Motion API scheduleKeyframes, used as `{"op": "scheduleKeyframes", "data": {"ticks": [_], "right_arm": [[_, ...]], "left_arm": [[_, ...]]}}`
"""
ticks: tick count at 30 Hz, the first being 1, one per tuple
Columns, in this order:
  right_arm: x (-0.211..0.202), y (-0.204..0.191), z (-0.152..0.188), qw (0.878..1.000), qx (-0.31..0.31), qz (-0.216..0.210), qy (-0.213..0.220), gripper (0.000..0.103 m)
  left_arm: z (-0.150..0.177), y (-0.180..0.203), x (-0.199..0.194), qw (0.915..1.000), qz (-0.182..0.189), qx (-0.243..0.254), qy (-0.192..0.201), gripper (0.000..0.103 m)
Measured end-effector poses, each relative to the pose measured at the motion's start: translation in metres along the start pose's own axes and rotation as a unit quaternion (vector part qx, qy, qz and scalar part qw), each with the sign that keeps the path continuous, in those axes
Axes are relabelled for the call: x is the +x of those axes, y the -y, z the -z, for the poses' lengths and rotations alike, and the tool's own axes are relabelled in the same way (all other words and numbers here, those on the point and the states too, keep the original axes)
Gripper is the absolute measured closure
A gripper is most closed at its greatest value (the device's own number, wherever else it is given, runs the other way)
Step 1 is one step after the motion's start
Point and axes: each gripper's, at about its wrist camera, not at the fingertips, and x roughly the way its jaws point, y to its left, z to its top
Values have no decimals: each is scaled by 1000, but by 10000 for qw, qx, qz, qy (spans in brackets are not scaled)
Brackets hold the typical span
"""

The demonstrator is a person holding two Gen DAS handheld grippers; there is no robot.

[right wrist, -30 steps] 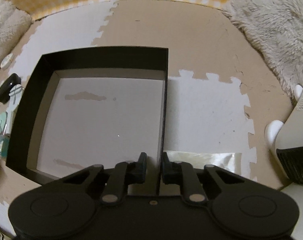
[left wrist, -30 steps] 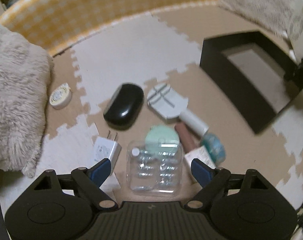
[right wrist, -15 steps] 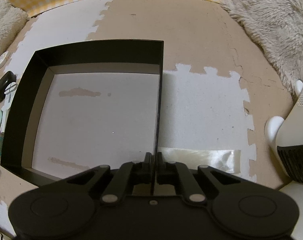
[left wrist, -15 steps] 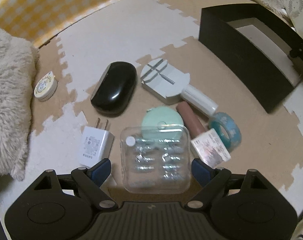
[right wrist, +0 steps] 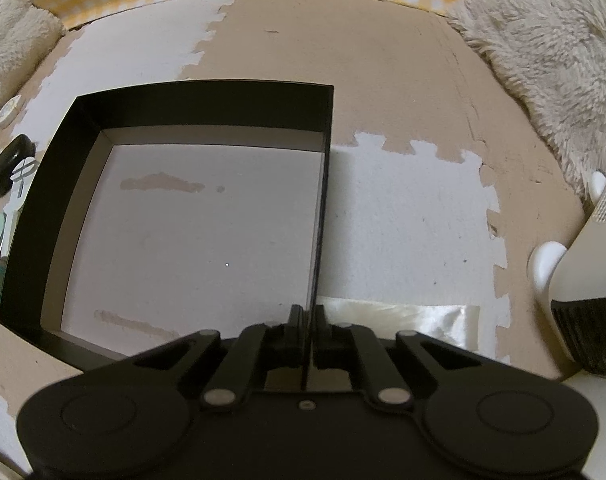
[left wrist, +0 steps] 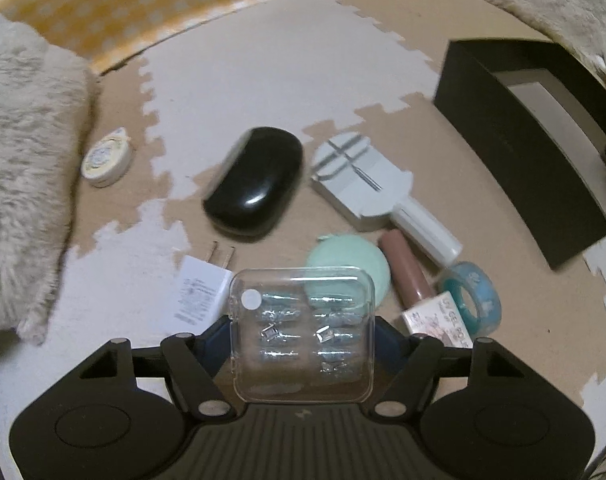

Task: Organize rigid objects
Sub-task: 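Grasp the clear plastic parts case with the left gripper, then carry the clear case into the black box and open the left gripper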

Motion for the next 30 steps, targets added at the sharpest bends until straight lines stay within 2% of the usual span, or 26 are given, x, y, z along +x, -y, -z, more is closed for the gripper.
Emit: {"op": "scheduleKeyframes", "data": {"ticks": [8, 13, 18, 21, 30], "right_arm": [[-7, 5, -1, 9997, 181, -100, 100, 99], [-20, 12, -3, 9983, 396, -230, 364, 99], [-27, 18, -4, 9967, 560, -324, 500, 99], [-26, 16, -4, 9969, 533, -262, 510, 100], [-26, 17, -4, 9968, 540, -260, 522, 100]], "left_arm": [[-4, -13, -25, 9962, 37, -811, 318, 30], [-8, -10, -44, 9881, 38, -1378, 689, 30], [-12, 6, -61, 9775, 435, -1812, 987, 30], [-15, 19, -66, 9680, 846, -2107, 1071, 30], [-36, 79, -74, 9584, 1395, -2081, 1369, 30]]}}
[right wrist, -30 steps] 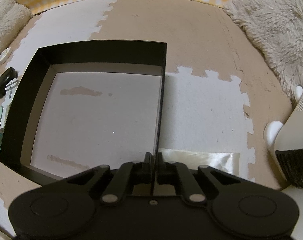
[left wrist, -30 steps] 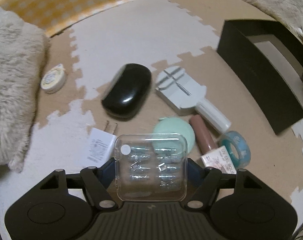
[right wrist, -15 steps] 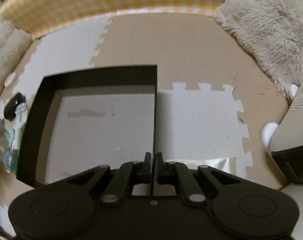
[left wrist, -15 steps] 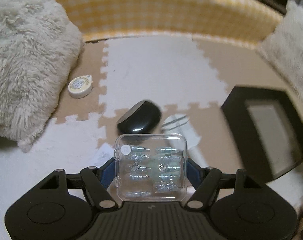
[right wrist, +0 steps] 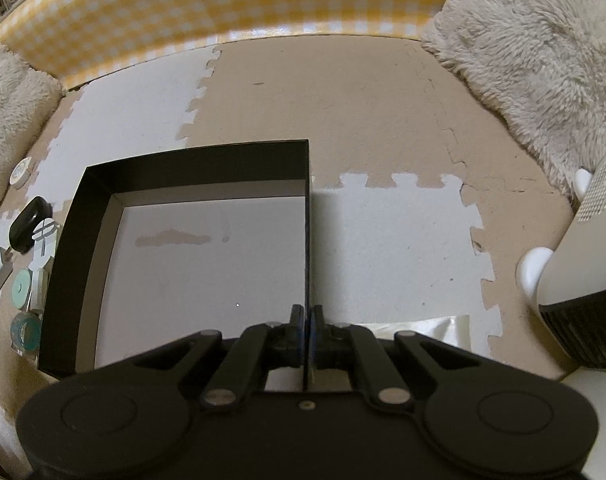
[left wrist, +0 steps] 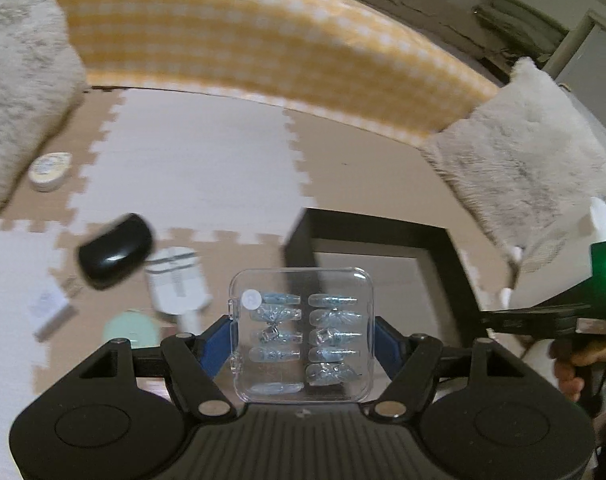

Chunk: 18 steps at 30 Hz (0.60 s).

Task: Organize rigid objects
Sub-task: 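Carry the clear case into the black box and open the left gripper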

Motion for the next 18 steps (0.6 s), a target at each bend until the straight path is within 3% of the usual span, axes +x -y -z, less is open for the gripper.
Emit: {"op": "scheduleKeyframes", "data": {"ticks": [9, 18], "right_arm": [[0, 0, 0, 10000, 10, 21, 7, 100], [0, 0, 0, 10000, 19, 19, 10, 100]], "left_arm": [[7, 42, 35, 9989, 409, -115, -172, 30], [16, 57, 51, 9994, 179, 266, -119, 30]]}}
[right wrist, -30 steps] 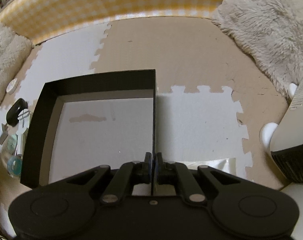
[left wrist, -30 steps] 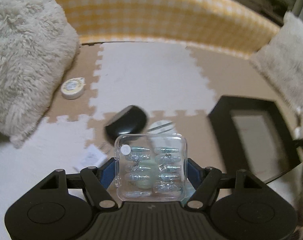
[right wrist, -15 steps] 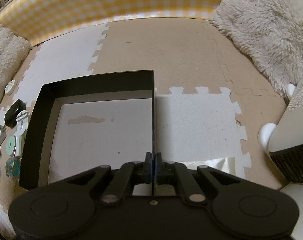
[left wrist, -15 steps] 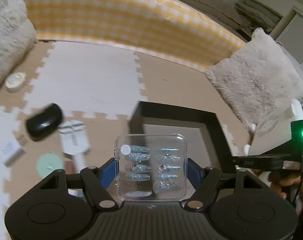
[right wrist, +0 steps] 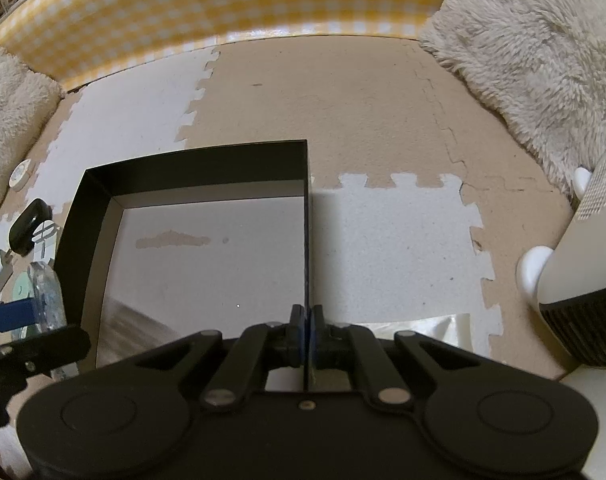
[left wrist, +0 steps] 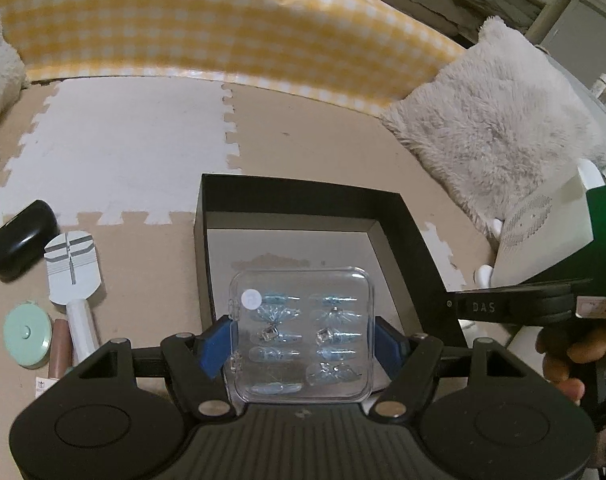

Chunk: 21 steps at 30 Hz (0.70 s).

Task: Organize rigid objects
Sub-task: 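Carry the clear case into the black box and open the left gripper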

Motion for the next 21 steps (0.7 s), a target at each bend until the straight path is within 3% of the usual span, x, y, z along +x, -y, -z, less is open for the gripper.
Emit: {"op": "scheduleKeyframes", "data": {"ticks": [14, 21], "right_arm": [[3, -3, 2, 10000, -30, 57, -52, 100], [3, -1, 2, 10000, 49, 14, -54, 100]], "left_arm": [[6, 10, 6, 9991, -227, 344, -90, 28], [7, 17, 1, 9988, -167, 445, -130, 16]]}}
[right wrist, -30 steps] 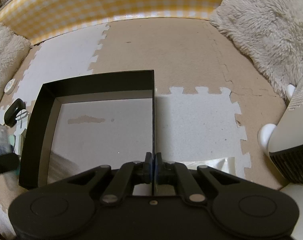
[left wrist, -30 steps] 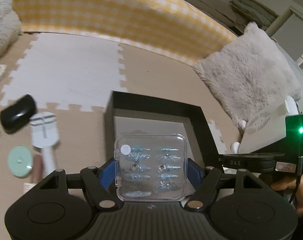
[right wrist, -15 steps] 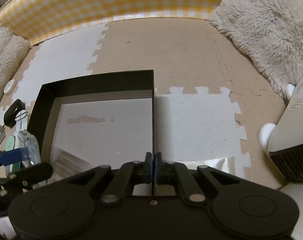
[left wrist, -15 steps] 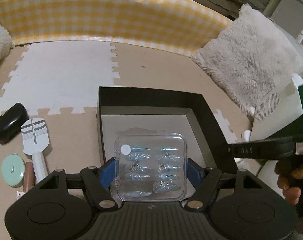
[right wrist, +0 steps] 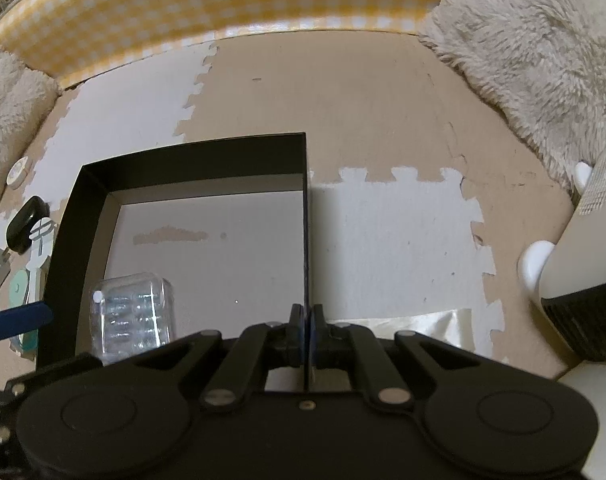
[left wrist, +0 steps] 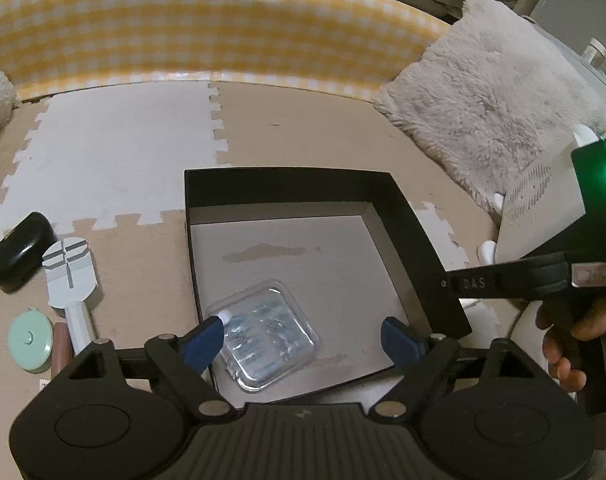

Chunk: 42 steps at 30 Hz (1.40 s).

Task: Organize rigid objects
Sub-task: 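Carry the clear case into the black box and open the left gripper, then move the left gripper to the white strap tool and grasp its handle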

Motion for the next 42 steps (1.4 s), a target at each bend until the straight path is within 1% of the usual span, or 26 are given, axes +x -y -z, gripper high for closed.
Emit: {"op": "scheduleKeyframes", "data": {"ticks": [3, 5, 8, 10, 13, 20, 24, 27, 33, 35, 37, 38, 39, 40, 41, 42], "right_arm": [[0, 1, 0, 10000, 20, -18, 9, 100], [0, 1, 1, 10000, 17, -7, 10, 100], [0, 0, 1, 10000, -13, 10, 19, 100], [0, 0, 1, 10000, -26, 18, 27, 100], [0, 1, 2, 10000, 17, 5, 70, 100], [0, 1, 3, 10000, 56, -2, 76, 100], [1, 0, 2, 10000, 17, 26, 44, 100], [0, -1, 2, 10000, -8, 35, 21, 100], [0, -2, 2, 10000, -56, 57, 19, 100], [1, -2, 2, 10000, -55, 54, 24, 100], [1, -2, 2, 10000, -59, 41, 34, 100], [1, -2, 2, 10000, -49, 31, 36, 100], [0, -1, 2, 10000, -33, 20, 36, 100], [0, -1, 2, 10000, -24, 15, 35, 100], [0, -1, 2, 10000, -25, 17, 35, 100], [0, -1, 2, 10000, -32, 21, 35, 100]], "left_arm": [[1, 3, -4, 9999, -28, 112, -2, 15], [2, 4, -7, 9999, -92, 143, -6, 10], [2, 5, -14, 9997, -142, 202, 65, 9], [2, 6, -20, 9995, -133, 254, 109, 6], [0, 5, -29, 9991, -202, 288, 256, 1], [-11, -10, -51, 9960, -532, 360, 628, 0], [-17, -27, -57, 9941, -734, 278, 751, 0], [-22, -44, -59, 9923, -914, 122, 826, 0], [-29, -80, -57, 9890, -1197, -189, 847, 0], [-31, -91, -55, 9892, -1219, -319, 742, 0], [-31, -102, -54, 9895, -1145, -462, 755, 0], [-31, -107, -54, 9903, -1020, -528, 780, 2], [-30, -111, -52, 9912, -907, -619, 739, 8], [-30, -115, -50, 9919, -813, -720, 663, 20], [-30, -118, -48, 9924, -710, -826, 569, 25], [-29, -120, -45, 9928, -635, -882, 506, 34]]}}
